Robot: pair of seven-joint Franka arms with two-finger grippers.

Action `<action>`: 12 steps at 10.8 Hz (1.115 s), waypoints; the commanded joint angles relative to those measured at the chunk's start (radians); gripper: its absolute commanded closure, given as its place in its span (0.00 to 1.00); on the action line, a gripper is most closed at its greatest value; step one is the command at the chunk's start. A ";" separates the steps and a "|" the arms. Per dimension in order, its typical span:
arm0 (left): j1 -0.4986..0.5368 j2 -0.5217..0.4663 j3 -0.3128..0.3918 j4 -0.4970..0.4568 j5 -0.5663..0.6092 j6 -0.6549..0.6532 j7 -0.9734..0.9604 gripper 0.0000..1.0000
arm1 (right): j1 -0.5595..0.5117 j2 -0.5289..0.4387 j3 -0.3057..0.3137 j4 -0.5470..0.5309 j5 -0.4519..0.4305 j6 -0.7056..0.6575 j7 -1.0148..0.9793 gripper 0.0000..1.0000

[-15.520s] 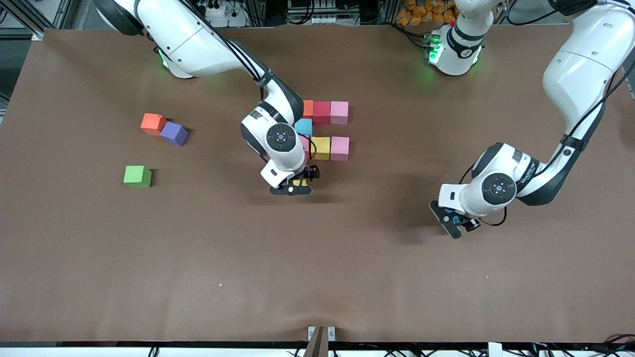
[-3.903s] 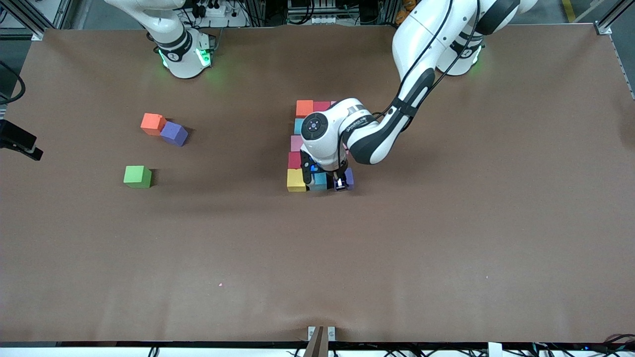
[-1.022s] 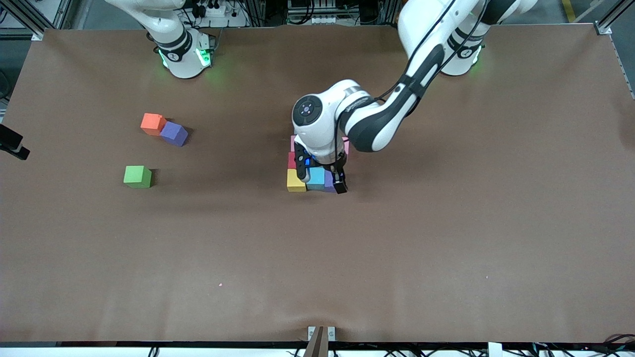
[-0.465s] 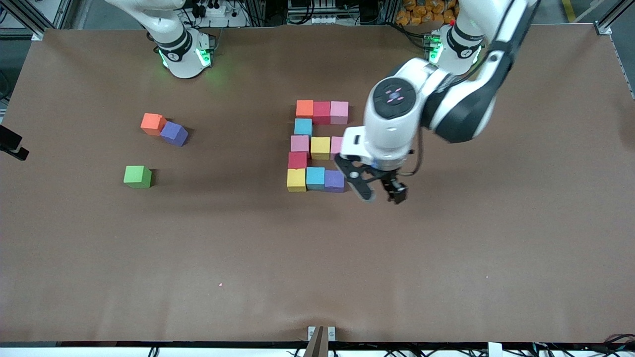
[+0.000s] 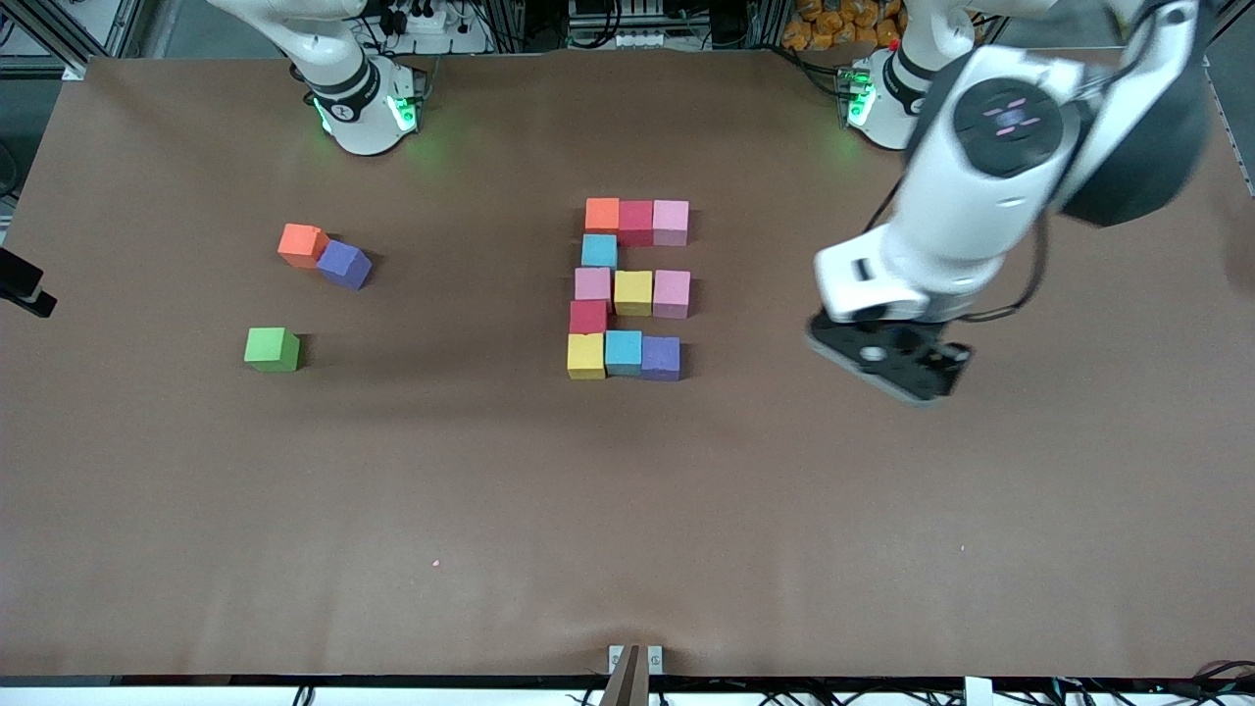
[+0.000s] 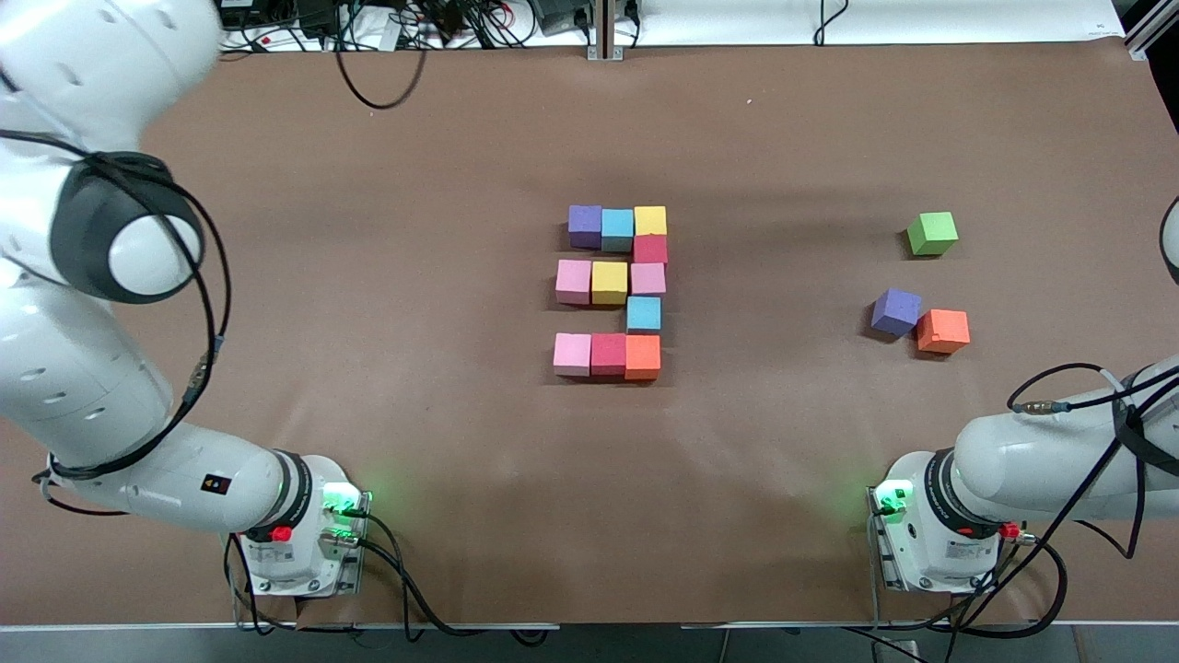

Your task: Arrange 11 blocks into digit 3

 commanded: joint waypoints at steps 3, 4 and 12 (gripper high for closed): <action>0.064 -0.152 0.004 -0.078 -0.064 -0.117 -0.305 0.00 | 0.014 -0.001 0.005 0.004 -0.037 -0.005 0.006 0.00; 0.106 -0.201 0.004 -0.127 -0.104 -0.120 -0.358 0.00 | 0.013 -0.001 0.005 0.004 -0.037 -0.005 0.007 0.00; 0.165 -0.315 0.138 -0.190 -0.218 -0.159 -0.372 0.00 | 0.013 0.001 0.005 -0.003 -0.023 -0.016 0.011 0.00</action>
